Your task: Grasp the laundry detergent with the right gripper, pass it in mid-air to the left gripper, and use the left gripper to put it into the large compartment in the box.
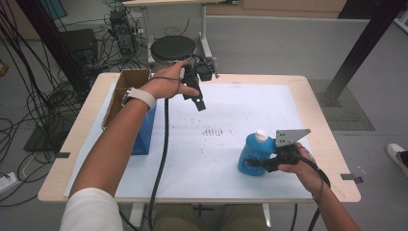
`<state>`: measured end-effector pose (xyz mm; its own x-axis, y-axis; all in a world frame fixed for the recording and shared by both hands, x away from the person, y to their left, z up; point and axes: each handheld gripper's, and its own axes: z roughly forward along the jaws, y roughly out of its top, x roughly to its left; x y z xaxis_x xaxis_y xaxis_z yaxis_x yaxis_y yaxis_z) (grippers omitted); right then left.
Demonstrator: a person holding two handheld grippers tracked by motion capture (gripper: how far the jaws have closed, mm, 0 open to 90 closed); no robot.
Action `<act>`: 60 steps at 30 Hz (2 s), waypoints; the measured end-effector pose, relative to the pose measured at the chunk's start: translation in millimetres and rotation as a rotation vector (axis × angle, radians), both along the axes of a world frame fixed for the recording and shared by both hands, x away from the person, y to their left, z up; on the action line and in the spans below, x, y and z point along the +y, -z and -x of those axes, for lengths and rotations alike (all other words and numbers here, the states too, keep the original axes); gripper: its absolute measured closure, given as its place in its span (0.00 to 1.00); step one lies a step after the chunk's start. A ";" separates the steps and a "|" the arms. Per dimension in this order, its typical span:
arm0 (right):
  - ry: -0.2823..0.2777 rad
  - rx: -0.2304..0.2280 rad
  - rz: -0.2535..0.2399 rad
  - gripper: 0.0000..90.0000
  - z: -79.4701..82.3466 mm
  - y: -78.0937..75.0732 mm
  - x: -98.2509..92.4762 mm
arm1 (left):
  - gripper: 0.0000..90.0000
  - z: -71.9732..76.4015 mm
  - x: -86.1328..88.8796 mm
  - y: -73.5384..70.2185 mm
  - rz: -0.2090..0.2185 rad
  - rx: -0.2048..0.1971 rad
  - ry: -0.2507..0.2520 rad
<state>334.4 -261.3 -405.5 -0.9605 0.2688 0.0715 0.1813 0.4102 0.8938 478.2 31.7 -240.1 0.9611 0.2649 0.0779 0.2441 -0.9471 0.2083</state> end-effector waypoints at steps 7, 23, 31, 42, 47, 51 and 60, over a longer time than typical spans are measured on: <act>0.000 -0.002 -0.001 0.47 0.4 0.2 0.0 | 0.15 -0.1 -0.1 0.6 0.007 -0.005 -0.003; -0.002 0.000 -0.001 0.47 0.2 0.3 -0.1 | 0.15 0.0 1.3 0.2 -0.005 -0.003 -0.003; -0.005 0.000 0.002 0.47 -0.2 0.0 0.2 | 0.15 -0.2 0.8 0.3 -0.010 0.000 -0.005; -0.005 0.000 0.004 0.47 -0.2 0.0 0.2 | 0.15 0.3 -0.8 0.9 -0.001 -0.005 -0.004; -0.007 0.000 0.009 0.47 -0.4 -0.5 0.5 | 0.15 0.6 -1.4 0.4 0.001 -0.007 -0.003; -0.006 0.001 0.003 0.47 -0.4 0.1 0.2 | 0.15 -0.4 -0.3 0.6 -0.003 -0.005 -0.005; -0.007 0.002 0.000 0.47 -0.9 0.3 0.1 | 0.15 -0.7 -1.7 1.3 0.001 -0.004 -0.006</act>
<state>335.3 -261.2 -405.8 -0.9623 0.2618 0.0737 0.1805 0.4118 0.8932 478.9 29.9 -241.4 0.9593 0.2703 0.0812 0.2486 -0.9455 0.2103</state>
